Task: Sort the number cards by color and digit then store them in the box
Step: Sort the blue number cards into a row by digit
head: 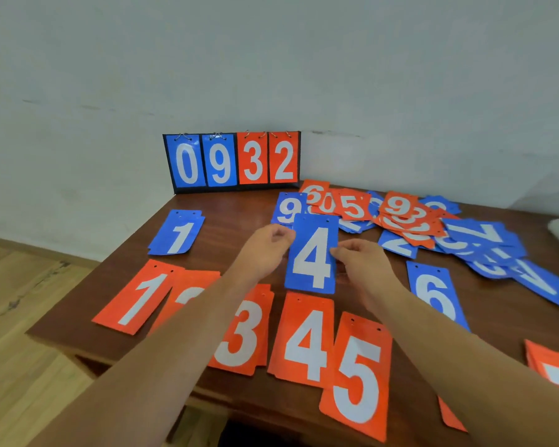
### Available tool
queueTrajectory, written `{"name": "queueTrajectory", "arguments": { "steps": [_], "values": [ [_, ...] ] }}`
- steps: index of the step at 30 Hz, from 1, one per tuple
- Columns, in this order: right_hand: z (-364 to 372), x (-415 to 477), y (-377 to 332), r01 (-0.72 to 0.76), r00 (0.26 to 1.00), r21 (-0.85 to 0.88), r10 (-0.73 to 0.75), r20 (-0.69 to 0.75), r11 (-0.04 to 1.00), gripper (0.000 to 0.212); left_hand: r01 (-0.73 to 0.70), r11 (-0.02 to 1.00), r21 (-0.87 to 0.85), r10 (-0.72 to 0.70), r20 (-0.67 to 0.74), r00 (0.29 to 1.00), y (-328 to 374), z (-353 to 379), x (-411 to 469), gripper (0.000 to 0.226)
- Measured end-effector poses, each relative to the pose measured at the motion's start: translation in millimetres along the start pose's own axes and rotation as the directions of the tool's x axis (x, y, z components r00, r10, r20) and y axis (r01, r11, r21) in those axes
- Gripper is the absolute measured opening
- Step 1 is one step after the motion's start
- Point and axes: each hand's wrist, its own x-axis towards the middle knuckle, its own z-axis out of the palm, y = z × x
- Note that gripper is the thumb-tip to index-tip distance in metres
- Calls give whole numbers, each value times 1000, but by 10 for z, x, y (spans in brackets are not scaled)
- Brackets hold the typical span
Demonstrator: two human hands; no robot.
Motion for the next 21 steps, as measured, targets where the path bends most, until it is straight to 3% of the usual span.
{"name": "queueTrajectory", "arguments": {
  "steps": [1,3,6,11,17,21],
  "values": [
    [-54,22,18,-5,999,-10,5,-44,1000,14,-41,989,140,45,-26,999,-31,19,45,25],
    [-139,86,53,-34,994,-40,29,-101,999,15,-128,859,496,141,12,990,-133,38,171,30],
    [-185,209,110,-74,992,-115,62,-107,991,10,-130,620,774,59,119,991,-246,69,319,47],
    [-129,465,195,-119,991,-341,89,-103,933,10,-146,551,822,76,125,989,-283,94,529,40],
    [-47,576,233,-75,996,-716,18,-87,694,21,-168,549,819,162,93,982,-344,136,625,37],
    [-80,553,220,-34,999,-800,-1,-43,599,17,-183,537,824,176,103,979,-333,114,606,36]
  ]
}}
